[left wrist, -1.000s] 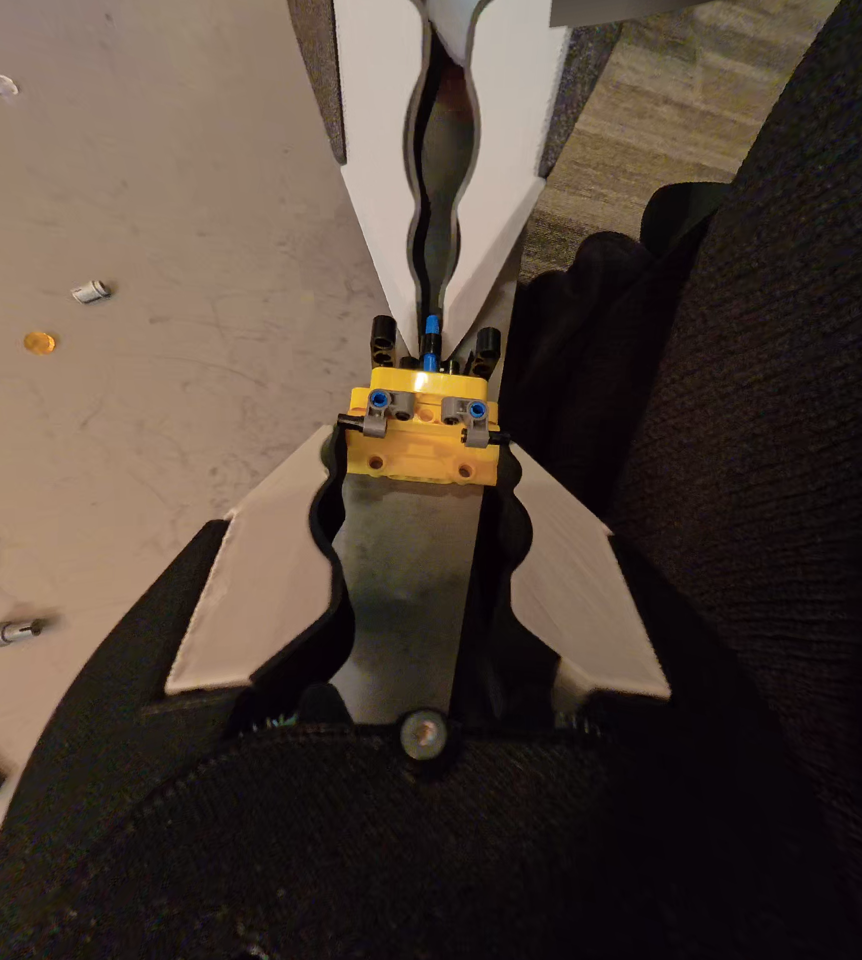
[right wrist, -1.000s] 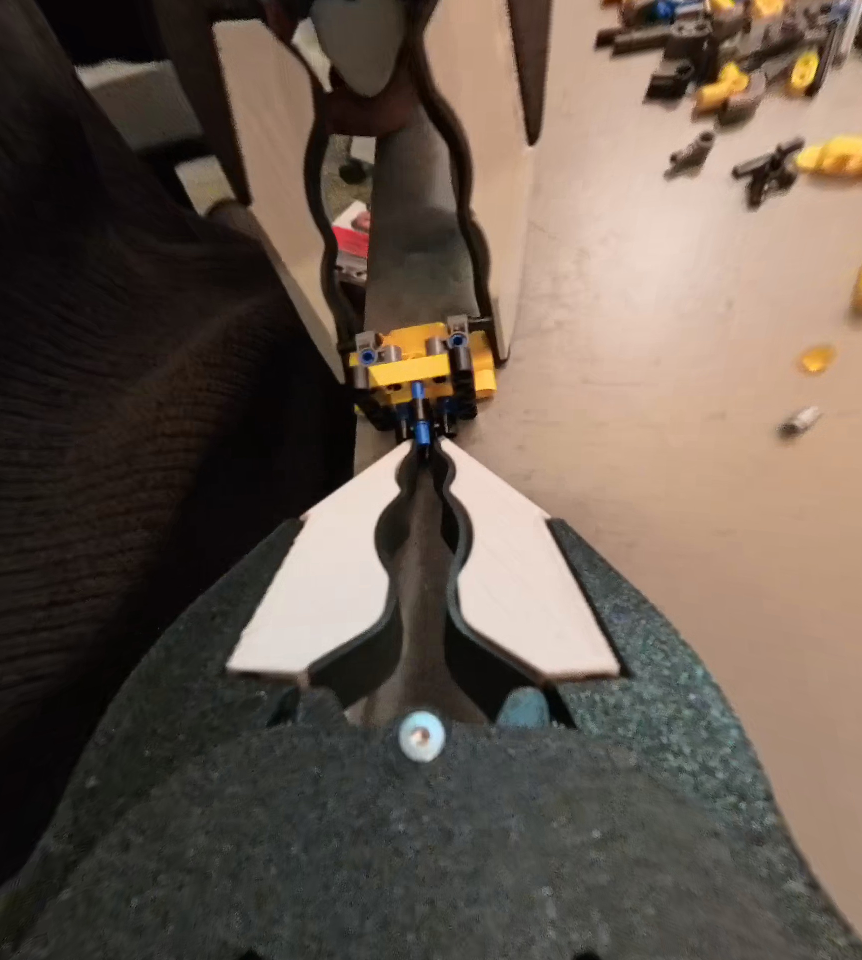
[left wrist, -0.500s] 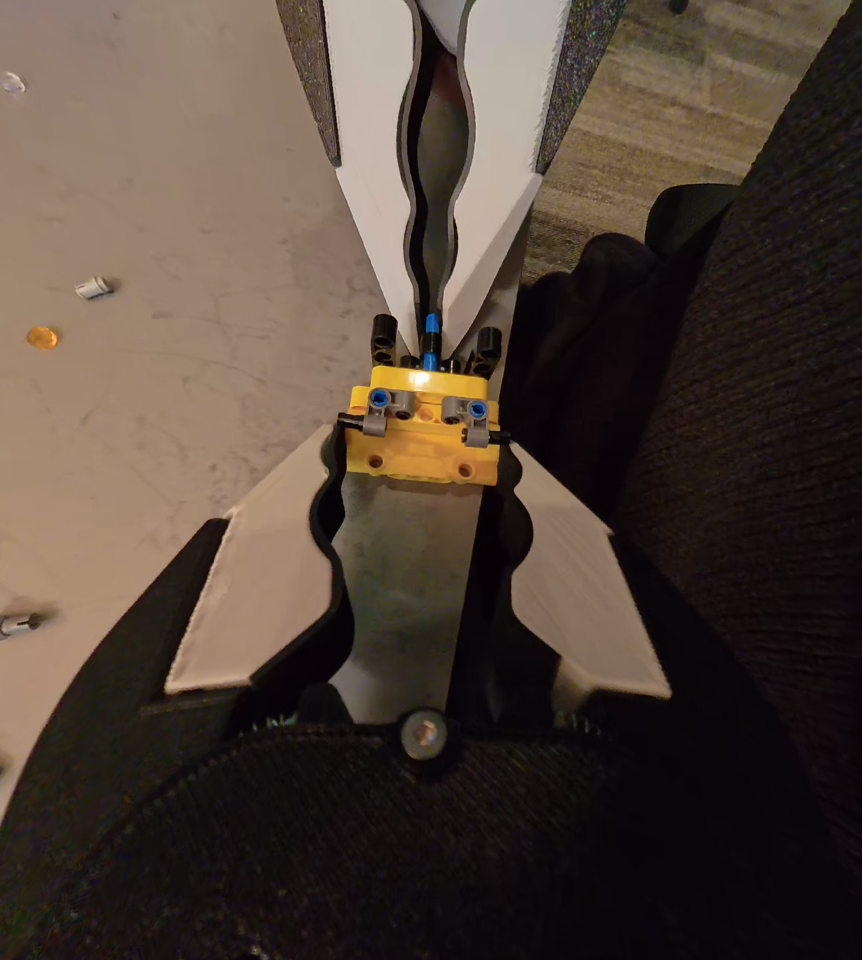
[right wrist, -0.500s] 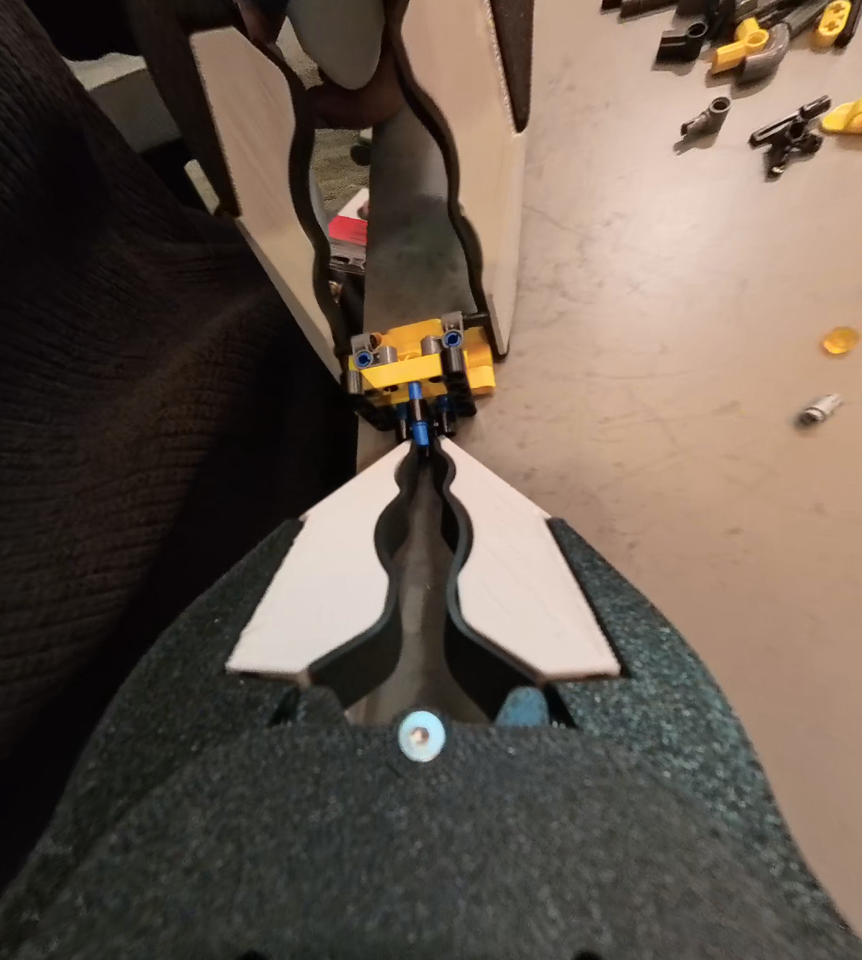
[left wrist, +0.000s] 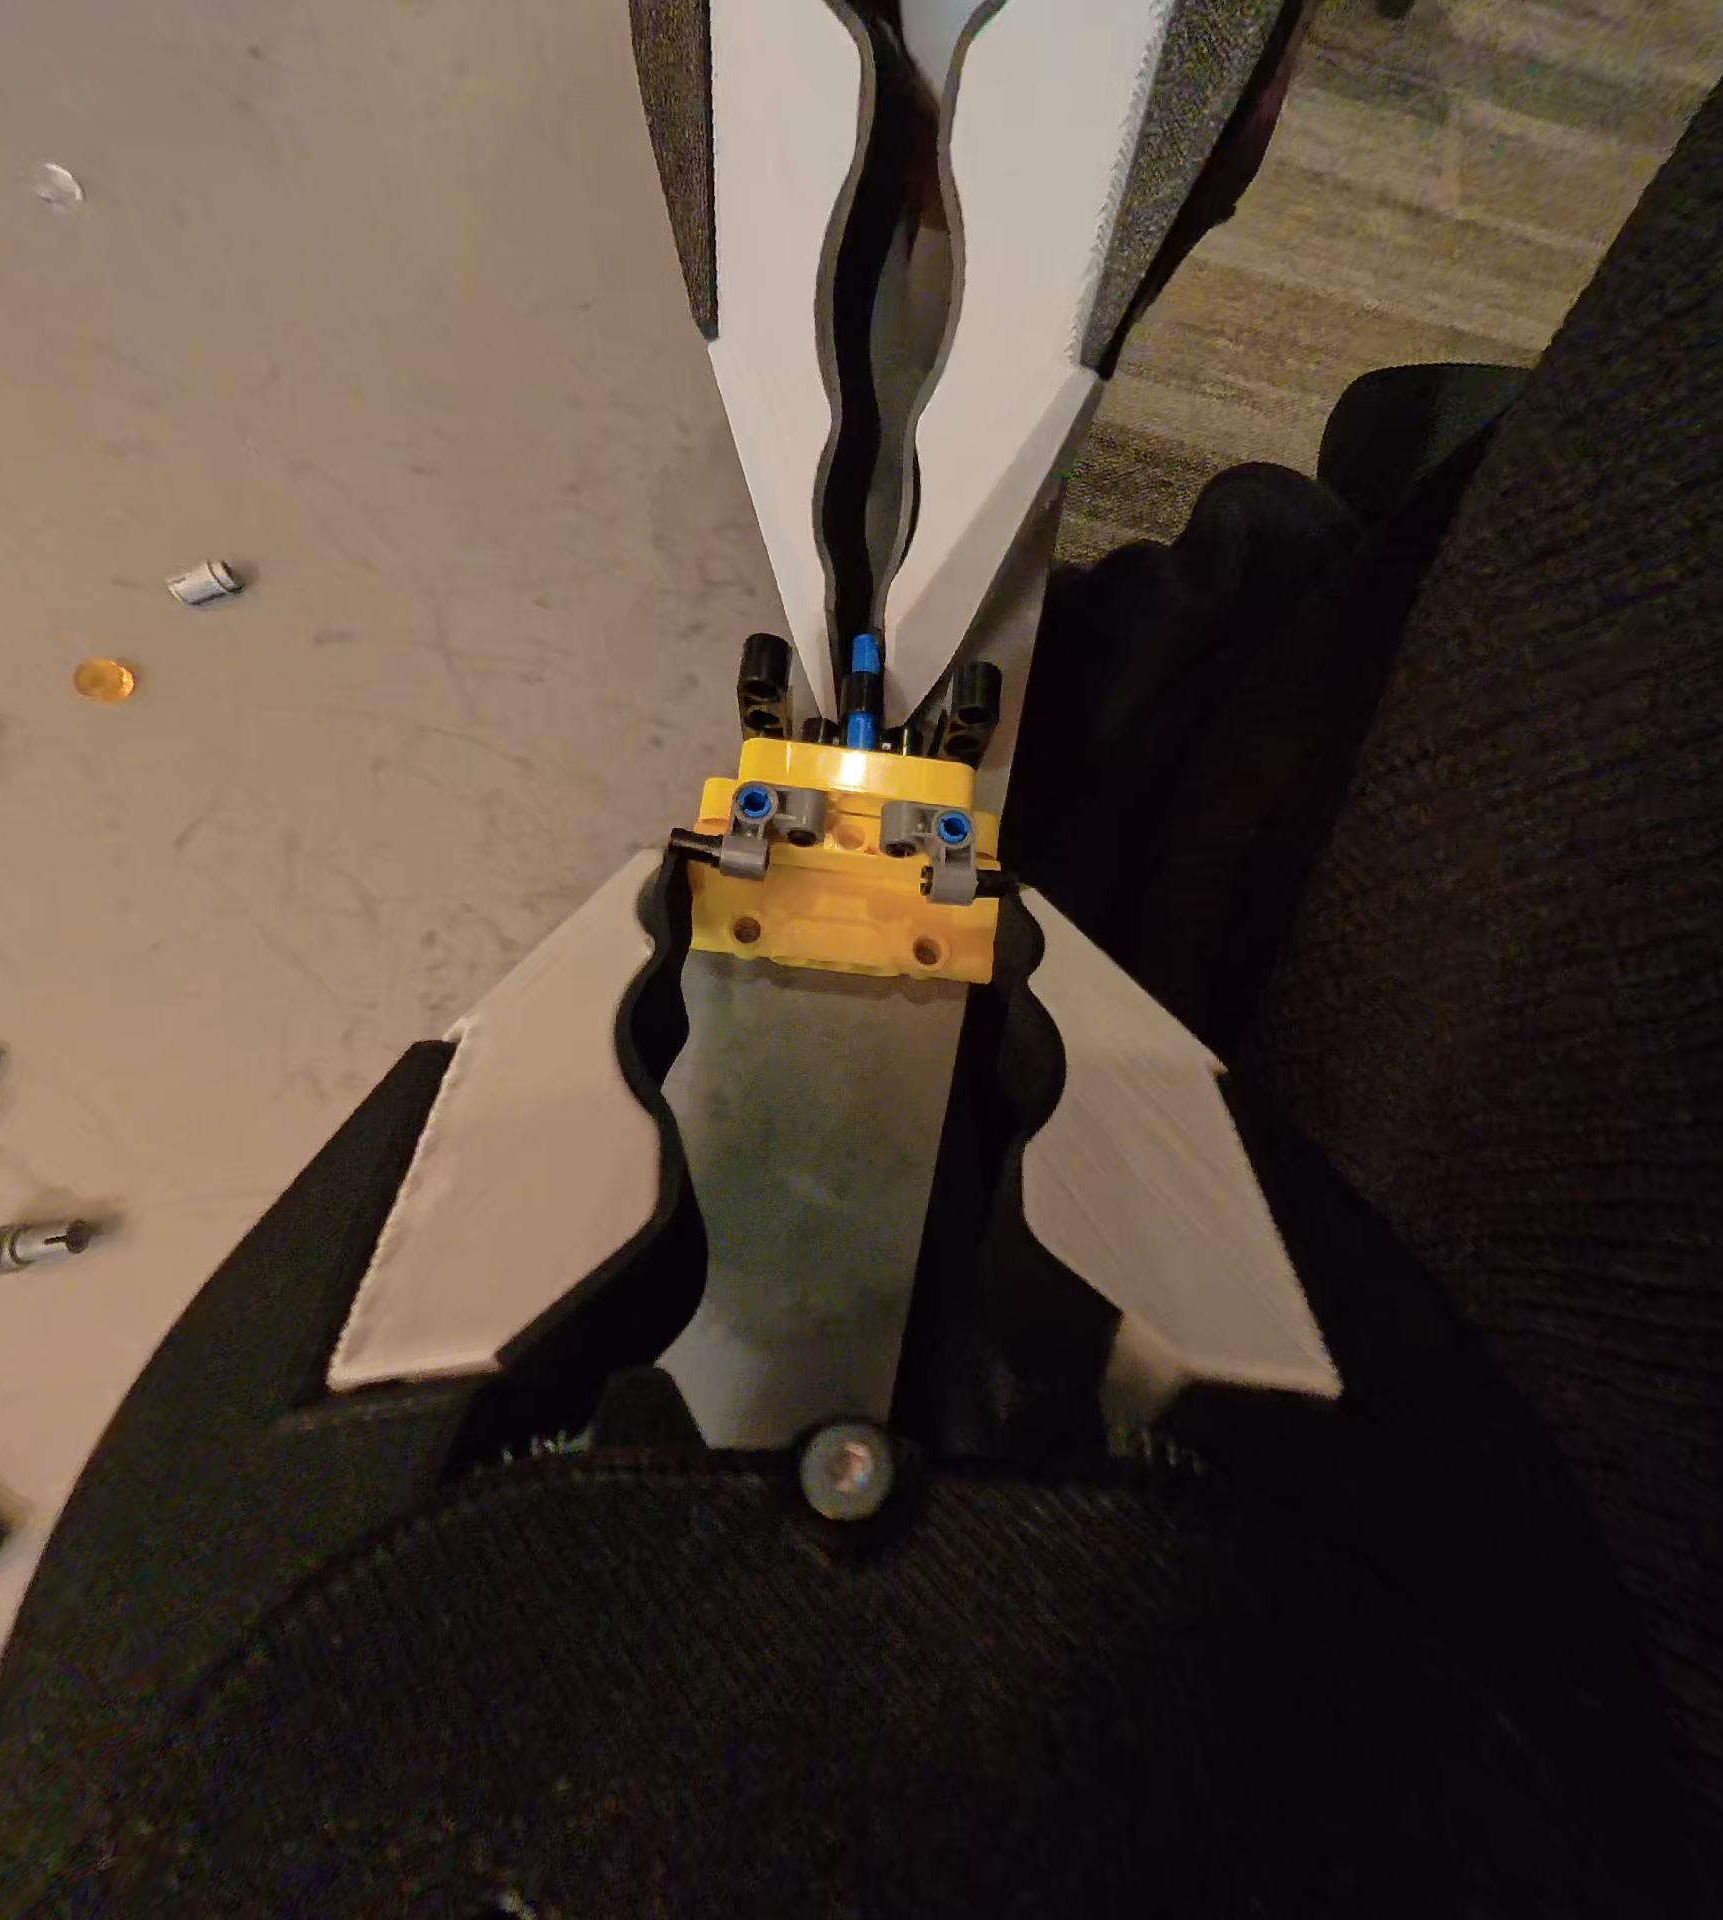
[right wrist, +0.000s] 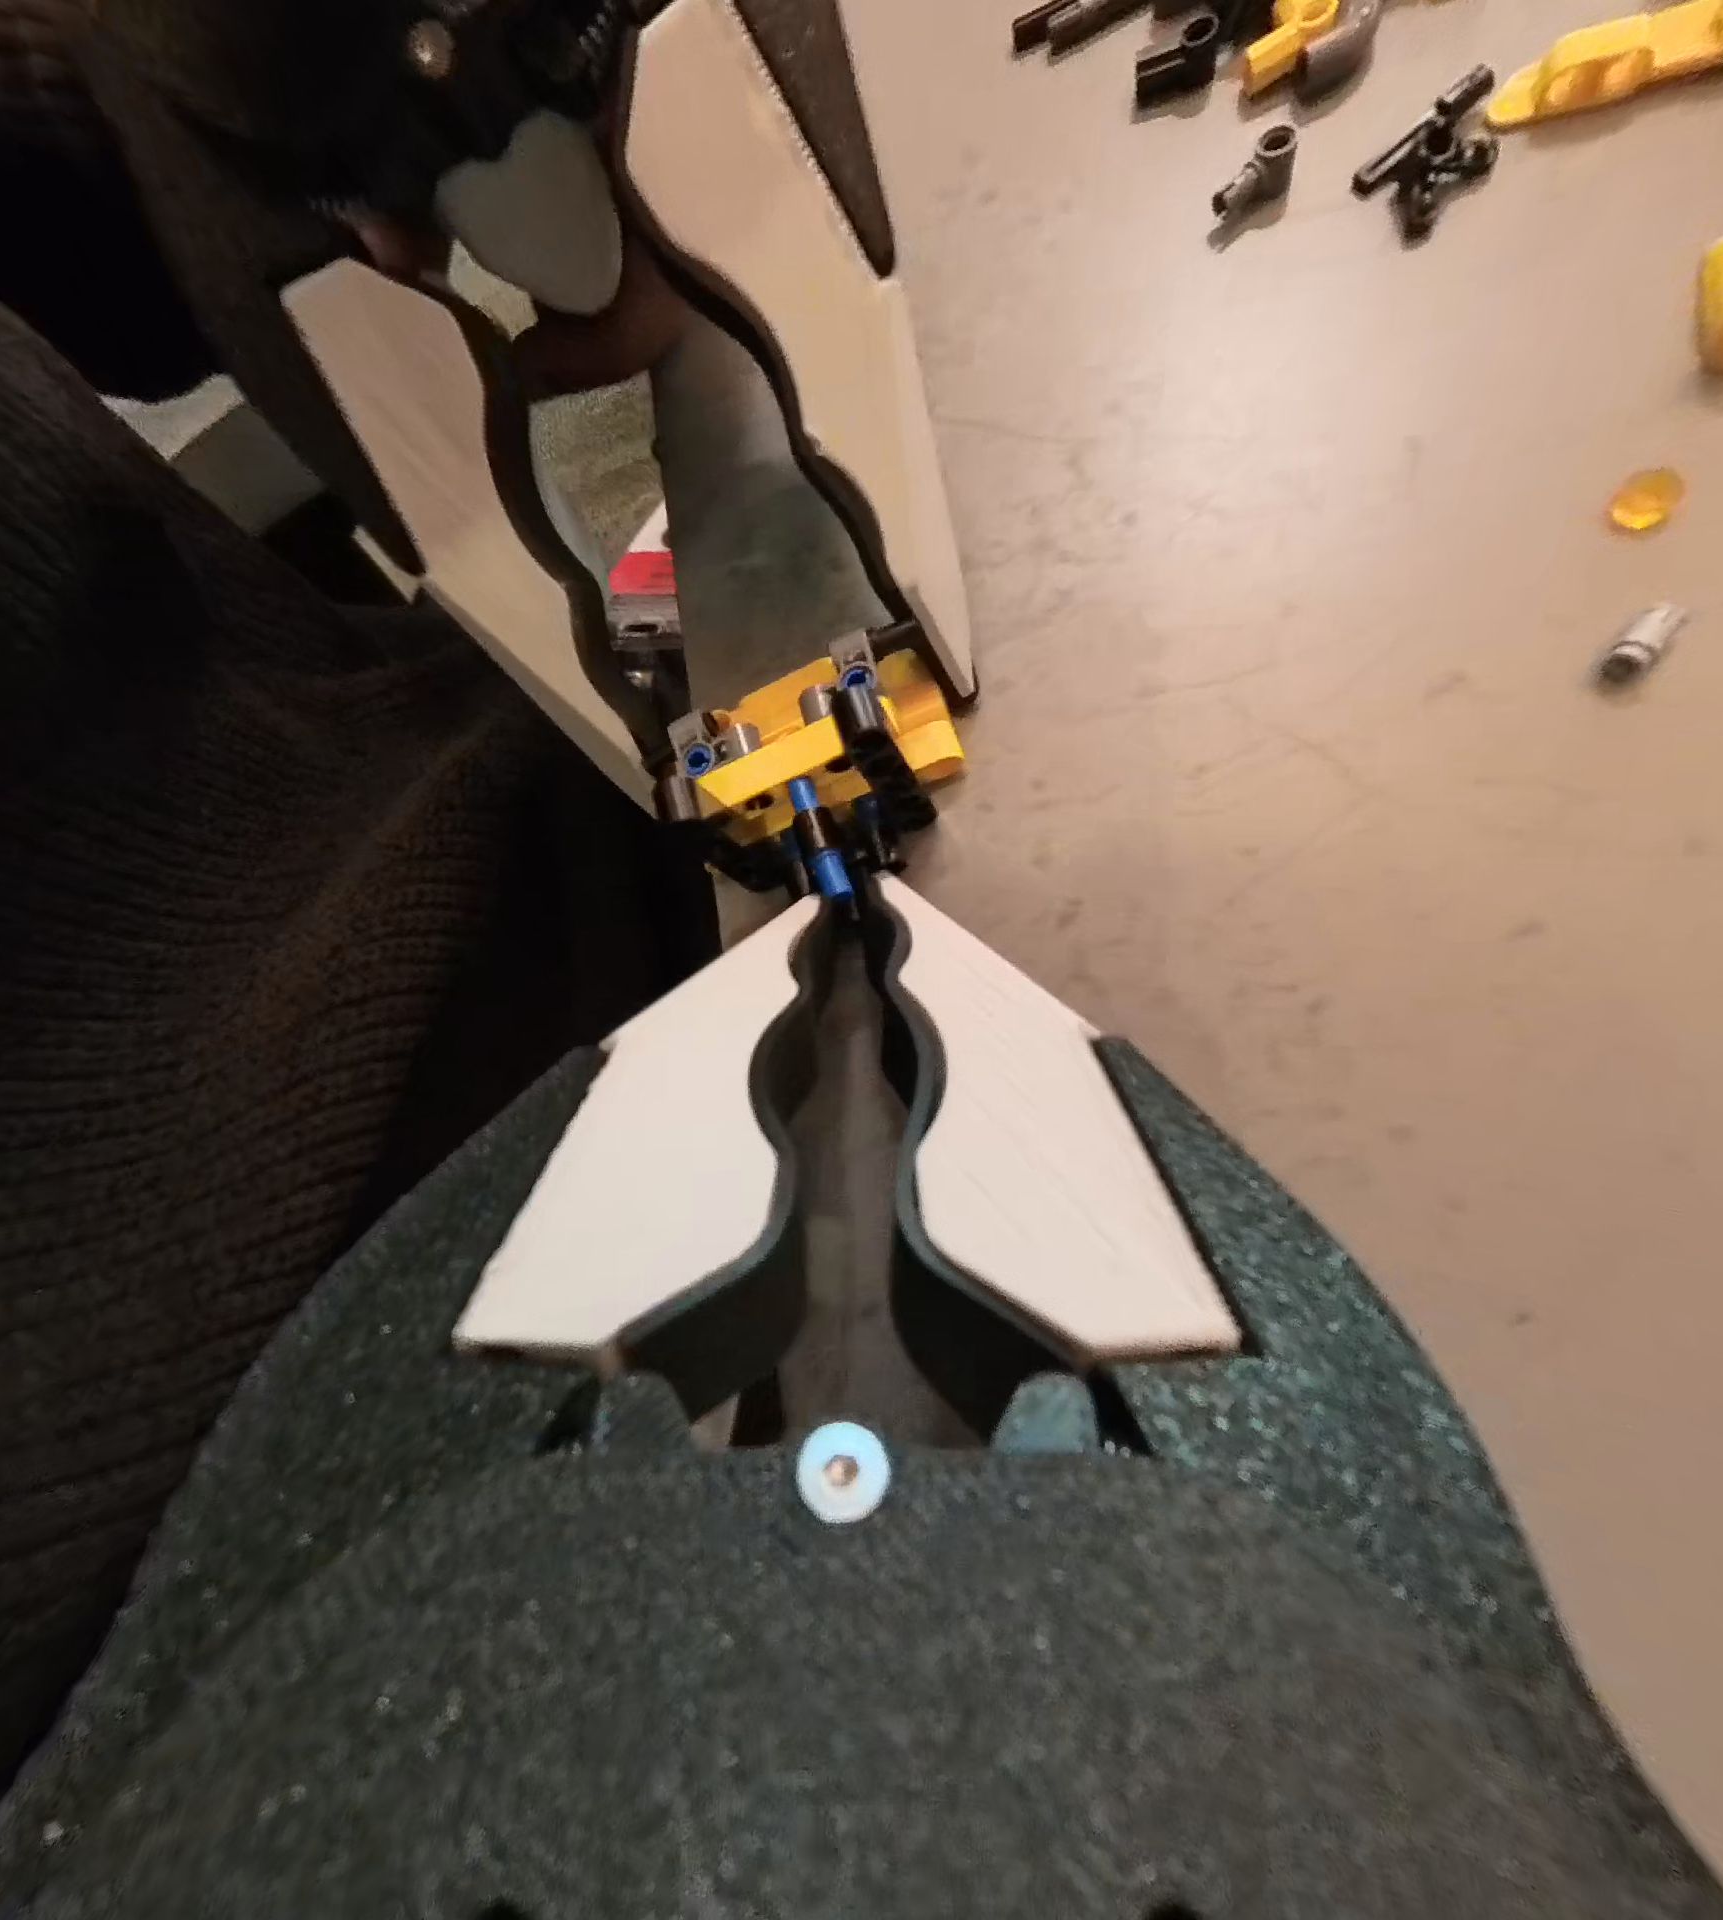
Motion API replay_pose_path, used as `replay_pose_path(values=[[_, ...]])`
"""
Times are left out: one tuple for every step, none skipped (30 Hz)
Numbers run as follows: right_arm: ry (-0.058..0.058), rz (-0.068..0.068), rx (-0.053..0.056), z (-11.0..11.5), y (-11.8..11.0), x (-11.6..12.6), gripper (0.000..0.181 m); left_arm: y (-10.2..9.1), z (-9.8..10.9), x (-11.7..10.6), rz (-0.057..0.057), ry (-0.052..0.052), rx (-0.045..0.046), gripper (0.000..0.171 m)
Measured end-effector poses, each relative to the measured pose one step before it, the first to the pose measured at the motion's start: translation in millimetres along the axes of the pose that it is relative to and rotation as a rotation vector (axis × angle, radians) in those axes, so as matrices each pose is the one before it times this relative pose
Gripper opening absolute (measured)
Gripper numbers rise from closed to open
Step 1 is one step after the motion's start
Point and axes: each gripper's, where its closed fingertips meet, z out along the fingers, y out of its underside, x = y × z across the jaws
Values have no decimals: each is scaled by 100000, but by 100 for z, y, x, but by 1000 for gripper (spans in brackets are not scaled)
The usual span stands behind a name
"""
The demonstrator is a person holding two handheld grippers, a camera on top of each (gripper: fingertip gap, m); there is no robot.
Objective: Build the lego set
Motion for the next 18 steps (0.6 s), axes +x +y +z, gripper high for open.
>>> replay_pose_path(values=[[206, 1676, 445, 6, -13, 9, 1, 2, 17, -6, 106, -186, -13, 57], [794, 860, 347, 6, -7, 2, 0, 2, 0, -5, 51, -108, -6, 57], [183, 1853, 448, 8, -9, 7, 0, 9, 11, -9, 160, -229, -22, 57], [-975, 3321, 853, 0, -12, 1, 0, -10, 5, -6, -88, -88, 71, 57], [-1669, 3662, 910, -4, -3, 10, 0, -10, -2, 0, -357, 30, 122, 57], [-896, 1691, 261, -2, 4, 6, 1, -6, 11, 1, 133, -234, 2, 57], [516, -650, -215, 13, -12, 3, 1, 1, 0, -4, -7, -30, -7, 57], [984, -1058, -190, 8, -10, -1, 1, 19, 3, -7, 173, -161, -61, 57], [864, -1032, 55, 20, -5, -8, 1, 4, -5, -12, 8, -31, 4, 57], [1032, -1554, 110, 6, -12, -5, 1, 8, 10, -11, 65, -95, -36, 57], [1606, -2540, -76, 9, -10, -17, 1, 4, -1, -2, 70, -78, -21, 57], [2026, -3360, -238, 1, -9, -20, 0, -1, 0, 6, -105, 93, -2, 57], [1890, -3430, -447, 12, -12, -12, 0, 5, -2, -10, 44, -46, -34, 57], [1178, -2389, -537, 4, -2, -11, 0, 2, -5, -1, -95, 100, 8, 57], [628, -1788, -542, 8, -4, -2, 0, 5, -7, -1, -111, 92, -16, 57], [516, -1794, -826, -11, 34, 8, 1, 2, 3, -5, 93, -146, -36, 57], [239, -605, -868, -13, 39, 11, 1, 8, -2, -9, 157, -185, -38, 57], [-339, 959, 33, -4, 33, 11, 3, 13, -27, -3, -43, 214, -64, 57]])
